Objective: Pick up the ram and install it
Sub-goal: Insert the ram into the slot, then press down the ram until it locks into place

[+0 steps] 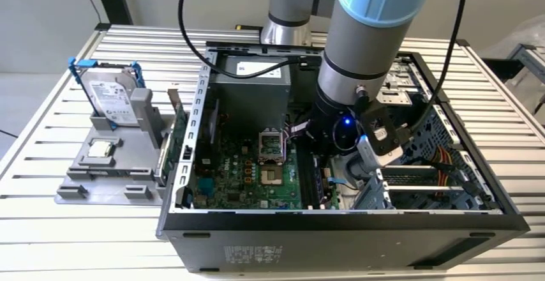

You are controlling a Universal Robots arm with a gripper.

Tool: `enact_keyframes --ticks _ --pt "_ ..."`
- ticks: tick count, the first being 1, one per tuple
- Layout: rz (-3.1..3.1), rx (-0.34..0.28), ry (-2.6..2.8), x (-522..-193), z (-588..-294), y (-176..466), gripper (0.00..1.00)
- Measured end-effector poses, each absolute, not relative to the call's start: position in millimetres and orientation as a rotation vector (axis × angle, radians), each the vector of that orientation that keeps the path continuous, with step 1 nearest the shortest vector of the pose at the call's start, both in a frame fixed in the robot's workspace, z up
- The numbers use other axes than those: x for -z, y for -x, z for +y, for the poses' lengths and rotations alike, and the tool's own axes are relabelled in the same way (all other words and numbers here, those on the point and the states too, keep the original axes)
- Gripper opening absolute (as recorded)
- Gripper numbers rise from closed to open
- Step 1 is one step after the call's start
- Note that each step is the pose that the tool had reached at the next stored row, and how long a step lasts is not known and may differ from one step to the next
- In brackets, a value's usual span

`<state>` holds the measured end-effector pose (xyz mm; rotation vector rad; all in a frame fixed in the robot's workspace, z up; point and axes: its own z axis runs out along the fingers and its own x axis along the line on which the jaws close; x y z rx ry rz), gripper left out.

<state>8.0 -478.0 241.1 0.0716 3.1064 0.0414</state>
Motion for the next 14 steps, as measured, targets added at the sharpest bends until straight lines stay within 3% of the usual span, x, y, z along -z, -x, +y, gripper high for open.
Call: enact_keyframes --ticks 14 --pt "3.107 -0.042 -0.056 -241.1 -478.0 -7.9 0.00"
